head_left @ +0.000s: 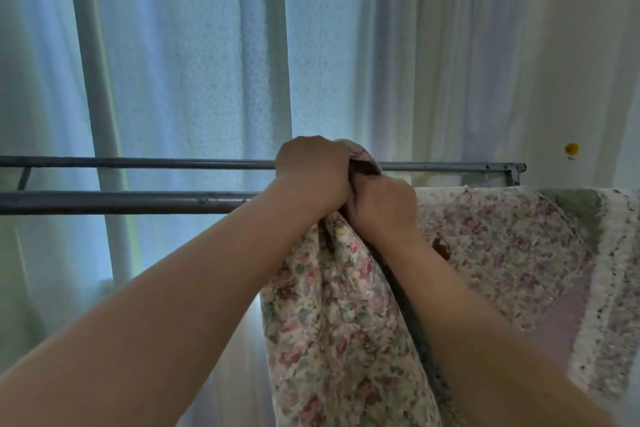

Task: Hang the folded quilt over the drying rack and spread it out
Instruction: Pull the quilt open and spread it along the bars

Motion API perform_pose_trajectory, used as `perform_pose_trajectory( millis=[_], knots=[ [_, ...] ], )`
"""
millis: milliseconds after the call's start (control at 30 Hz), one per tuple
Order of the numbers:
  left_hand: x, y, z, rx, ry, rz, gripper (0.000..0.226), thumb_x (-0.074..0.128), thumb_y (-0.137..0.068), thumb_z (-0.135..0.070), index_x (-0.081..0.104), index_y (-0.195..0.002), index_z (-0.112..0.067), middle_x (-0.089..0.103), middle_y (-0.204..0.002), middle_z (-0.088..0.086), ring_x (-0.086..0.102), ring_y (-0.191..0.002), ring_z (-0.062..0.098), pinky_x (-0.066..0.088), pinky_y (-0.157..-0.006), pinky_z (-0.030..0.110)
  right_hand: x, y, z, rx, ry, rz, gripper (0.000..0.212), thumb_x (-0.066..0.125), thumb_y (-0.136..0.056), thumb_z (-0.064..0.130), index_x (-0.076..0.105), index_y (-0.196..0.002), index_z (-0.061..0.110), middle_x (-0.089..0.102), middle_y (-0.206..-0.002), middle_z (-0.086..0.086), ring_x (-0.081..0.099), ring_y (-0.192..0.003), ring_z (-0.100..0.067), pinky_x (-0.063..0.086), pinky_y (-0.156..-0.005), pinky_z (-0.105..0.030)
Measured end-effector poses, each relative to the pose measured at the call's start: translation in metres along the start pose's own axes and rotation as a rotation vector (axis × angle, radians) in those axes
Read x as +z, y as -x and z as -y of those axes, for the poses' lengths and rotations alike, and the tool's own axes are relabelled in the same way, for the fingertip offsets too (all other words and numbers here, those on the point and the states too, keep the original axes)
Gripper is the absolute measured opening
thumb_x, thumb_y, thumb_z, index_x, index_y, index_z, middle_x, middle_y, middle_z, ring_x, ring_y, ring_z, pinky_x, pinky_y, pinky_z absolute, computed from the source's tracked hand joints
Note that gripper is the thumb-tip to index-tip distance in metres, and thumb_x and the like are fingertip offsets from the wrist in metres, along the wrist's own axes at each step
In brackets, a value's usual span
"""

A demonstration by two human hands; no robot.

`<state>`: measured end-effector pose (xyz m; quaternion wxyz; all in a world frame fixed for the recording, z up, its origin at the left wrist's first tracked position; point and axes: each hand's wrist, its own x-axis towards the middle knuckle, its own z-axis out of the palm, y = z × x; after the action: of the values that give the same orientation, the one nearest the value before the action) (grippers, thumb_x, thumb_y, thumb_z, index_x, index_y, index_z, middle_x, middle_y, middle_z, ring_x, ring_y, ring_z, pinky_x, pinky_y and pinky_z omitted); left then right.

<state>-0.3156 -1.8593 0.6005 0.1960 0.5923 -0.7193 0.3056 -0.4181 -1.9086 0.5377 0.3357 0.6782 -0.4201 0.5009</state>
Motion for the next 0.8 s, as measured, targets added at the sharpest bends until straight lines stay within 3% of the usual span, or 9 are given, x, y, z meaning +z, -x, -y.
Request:
perform_pose_trajectory(
  millis=[200,333,567,800],
  knots=[
    [-0.002,-0.002,0.016,0.021,0.077,0.034,0.004,0.053,-0.082,-0.017,0.052,-0.085,-0.019,0.038,-0.073,0.0,0.041,-0.069,0.019,0.035,-0.061,0.03,0.001,0.002,-0.001,-0.021,0.069,-0.017,0.045,0.036,-0.085,0.03,0.057,-0.052,0.008,0.055,-0.042,-0.012,0.048,-0.034,-0.029,0.02,-0.044,-0.022],
    [-0.006,0.001,0.039,-0.021,0.13,0.04,0.018,0.054,-0.079,-0.012,0.06,-0.095,-0.013,0.038,-0.074,0.0,0.044,-0.073,0.02,0.036,-0.063,0.031,0.002,0.003,-0.001,-0.002,0.087,-0.035,0.045,0.038,-0.086,0.028,0.053,-0.048,0.008,0.051,-0.039,-0.01,0.045,-0.031,-0.027,0.02,-0.044,-0.021],
    [0.005,0.024,0.067,-0.087,0.149,-0.081,0.02,0.055,-0.076,-0.011,0.064,-0.094,-0.012,0.034,-0.074,0.0,0.046,-0.066,0.023,0.033,-0.059,0.03,0.002,0.003,-0.001,-0.002,0.112,-0.028,0.045,0.037,-0.086,0.027,0.051,-0.047,0.011,0.05,-0.039,-0.007,0.042,-0.032,-0.025,0.016,-0.045,-0.022],
    [0.01,0.029,0.084,-0.213,0.075,-0.102,0.016,0.052,-0.075,-0.009,0.062,-0.088,-0.009,0.028,-0.066,0.0,0.037,-0.055,0.02,0.029,-0.053,0.029,0.004,0.005,-0.004,-0.015,0.084,0.001,0.046,0.032,-0.087,0.027,0.053,-0.051,0.009,0.052,-0.042,-0.008,0.044,-0.035,-0.024,0.022,-0.046,-0.023]
  ],
)
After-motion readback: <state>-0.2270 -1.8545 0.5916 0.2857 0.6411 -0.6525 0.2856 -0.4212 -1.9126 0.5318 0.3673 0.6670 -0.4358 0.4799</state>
